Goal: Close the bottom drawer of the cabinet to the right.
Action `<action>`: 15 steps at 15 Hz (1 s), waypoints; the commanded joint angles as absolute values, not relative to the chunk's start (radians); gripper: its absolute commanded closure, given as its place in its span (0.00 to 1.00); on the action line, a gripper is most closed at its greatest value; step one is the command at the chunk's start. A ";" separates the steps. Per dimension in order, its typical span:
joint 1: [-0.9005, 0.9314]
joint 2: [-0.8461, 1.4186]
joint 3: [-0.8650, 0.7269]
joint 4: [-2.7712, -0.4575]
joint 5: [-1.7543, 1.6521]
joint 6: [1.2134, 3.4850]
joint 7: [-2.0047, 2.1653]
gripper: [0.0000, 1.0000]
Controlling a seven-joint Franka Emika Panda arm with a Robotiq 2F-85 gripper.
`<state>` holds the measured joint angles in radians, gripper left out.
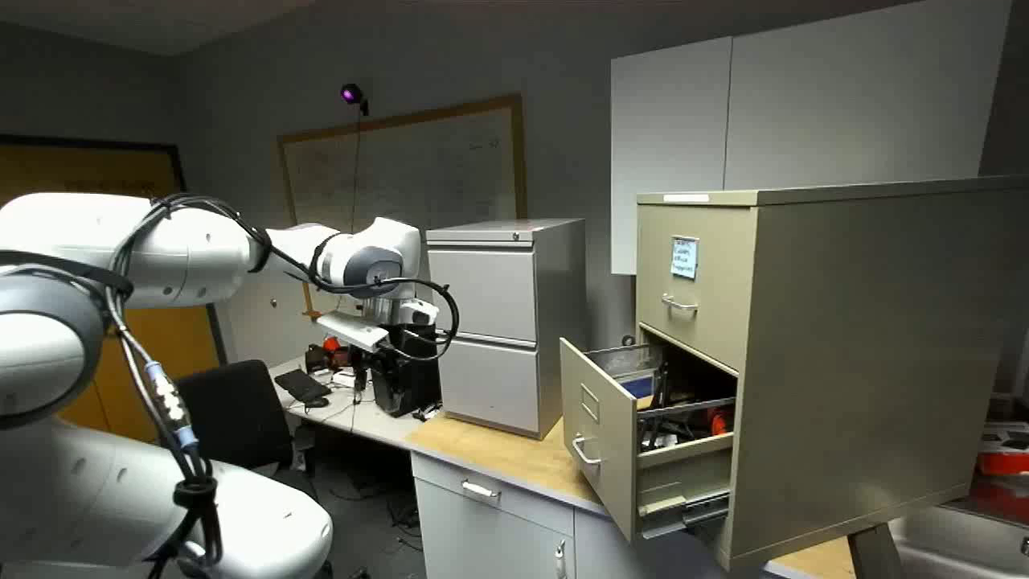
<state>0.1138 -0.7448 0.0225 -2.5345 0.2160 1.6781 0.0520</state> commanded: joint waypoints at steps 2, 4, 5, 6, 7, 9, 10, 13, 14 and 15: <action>0.095 -0.745 0.037 -2.531 0.224 1.676 0.042 0.00; 0.095 -0.746 0.037 -2.531 0.224 1.677 0.042 0.00; 0.095 -0.746 0.037 -2.531 0.224 1.677 0.042 0.00; 0.095 -0.746 0.037 -2.531 0.224 1.677 0.042 0.00; 0.095 -0.746 0.037 -2.531 0.224 1.677 0.042 0.00; 0.095 -0.746 0.037 -2.531 0.224 1.677 0.042 0.00; 0.077 -0.740 0.054 -2.529 0.204 1.672 0.083 0.00; 0.036 -0.725 0.083 -2.558 0.097 1.826 0.078 0.00; 0.015 -0.697 0.095 -2.563 0.048 1.891 0.088 0.00; 0.002 -0.684 0.102 -2.570 0.011 1.940 0.097 0.00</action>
